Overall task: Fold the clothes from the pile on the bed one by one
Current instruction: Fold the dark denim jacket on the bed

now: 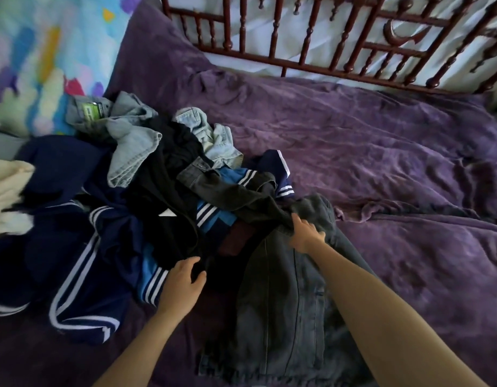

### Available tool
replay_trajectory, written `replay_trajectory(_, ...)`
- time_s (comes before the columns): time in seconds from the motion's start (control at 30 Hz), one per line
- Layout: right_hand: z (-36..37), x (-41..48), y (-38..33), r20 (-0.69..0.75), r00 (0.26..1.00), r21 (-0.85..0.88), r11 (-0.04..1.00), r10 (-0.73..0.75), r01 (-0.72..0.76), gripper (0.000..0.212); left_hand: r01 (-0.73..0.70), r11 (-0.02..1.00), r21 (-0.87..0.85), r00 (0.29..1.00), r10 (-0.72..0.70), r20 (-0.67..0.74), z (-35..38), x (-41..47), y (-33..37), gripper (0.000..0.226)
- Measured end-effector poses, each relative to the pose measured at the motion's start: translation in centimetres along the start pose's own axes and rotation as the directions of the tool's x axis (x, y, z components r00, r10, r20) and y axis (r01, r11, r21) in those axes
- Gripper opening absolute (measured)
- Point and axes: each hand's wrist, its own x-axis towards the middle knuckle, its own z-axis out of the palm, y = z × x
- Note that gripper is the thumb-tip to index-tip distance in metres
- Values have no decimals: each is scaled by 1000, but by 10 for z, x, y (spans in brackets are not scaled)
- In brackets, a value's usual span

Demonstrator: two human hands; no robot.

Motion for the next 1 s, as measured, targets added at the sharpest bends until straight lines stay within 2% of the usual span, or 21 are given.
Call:
replay_trajectory(0.13, 16, -9, 29, -14, 999, -58, 997, 52, -53, 50, -14, 1000, -16, 998, 15, 59, 6, 2, -1, 43)
replay_trajectory(0.23, 29, -25, 49, 68, 991, 27, 993, 117, -119, 46, -47, 999, -5, 994, 47, 94, 11, 3, 5, 43)
replay_trajectory(0.3, 27, -31, 49, 45, 992, 22, 993, 115, -116, 42, -74, 997, 0, 992, 74, 105, 14, 2, 10, 43)
replay_trajectory(0.47, 9, -25, 14, -109, 987, -81, 991, -115, 106, 37, -97, 995, 9, 987, 95, 128, 16, -6, 17, 42)
replay_trajectory(0.53, 5, -15, -2, -76, 984, -80, 984, -164, 158, 39, -85, 996, 12, 990, 83, 110, 8, -5, 13, 42)
replay_trajectory(0.63, 2, -1, -16, 32, 993, -59, 992, -113, 115, 47, -43, 998, 37, 998, 42, 36, -15, 2, 1, 41)
replay_trajectory(0.73, 3, 0, -17, 75, 995, 112, 992, -60, 51, 46, 4, 998, 55, 999, -2, -36, -35, 11, -9, 41)
replay_trajectory(0.8, 7, -5, -15, 70, 994, 122, 990, -82, 73, 47, 19, 999, 45, 998, -16, -65, -39, 13, -11, 40)
replay_trajectory(0.93, 28, -19, -1, 144, 987, 89, 995, -65, 53, 83, -14, 1000, 20, 1000, 15, -24, -23, 6, 6, 39)
replay_trajectory(1.0, 37, -19, 0, 153, 986, 124, 991, -70, 52, 86, -45, 999, 8, 999, 45, 7, -12, -1, 16, 40)
